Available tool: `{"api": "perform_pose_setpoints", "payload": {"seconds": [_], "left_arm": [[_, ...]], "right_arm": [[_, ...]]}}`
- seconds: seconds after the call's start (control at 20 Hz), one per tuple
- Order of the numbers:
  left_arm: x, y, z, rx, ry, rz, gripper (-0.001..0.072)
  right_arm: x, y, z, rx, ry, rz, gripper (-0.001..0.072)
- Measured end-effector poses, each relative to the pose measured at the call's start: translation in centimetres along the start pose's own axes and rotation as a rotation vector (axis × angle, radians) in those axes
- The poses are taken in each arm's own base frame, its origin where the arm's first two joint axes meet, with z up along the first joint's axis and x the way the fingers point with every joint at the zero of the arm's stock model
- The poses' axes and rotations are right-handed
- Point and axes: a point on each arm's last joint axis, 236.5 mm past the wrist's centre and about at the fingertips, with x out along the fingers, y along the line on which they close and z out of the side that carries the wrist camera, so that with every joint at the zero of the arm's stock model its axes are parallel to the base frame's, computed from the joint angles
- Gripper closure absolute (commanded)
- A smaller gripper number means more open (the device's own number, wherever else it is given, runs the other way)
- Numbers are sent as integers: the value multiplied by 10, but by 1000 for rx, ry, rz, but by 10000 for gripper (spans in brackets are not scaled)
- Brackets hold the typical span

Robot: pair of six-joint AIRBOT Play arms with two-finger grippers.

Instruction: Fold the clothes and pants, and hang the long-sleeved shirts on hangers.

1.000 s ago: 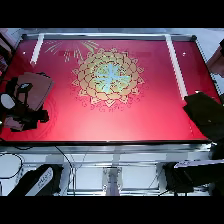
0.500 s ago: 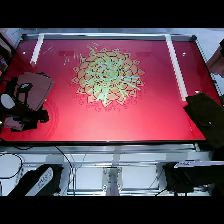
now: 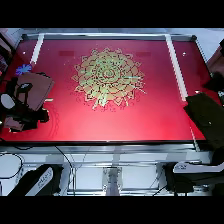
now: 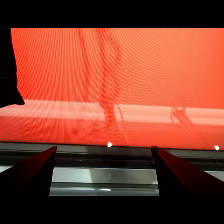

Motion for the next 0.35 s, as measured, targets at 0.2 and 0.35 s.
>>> {"api": "perform_pose_setpoints", "payload": {"seconds": [0.2, 0.35], "left_arm": [[0, 0, 0, 0, 0, 0, 21], [0, 0, 0, 0, 0, 0, 21]], "right_arm": [[55, 106, -29, -311, 136, 26, 692], [82, 170, -52, -491, 167, 46, 692]]}}
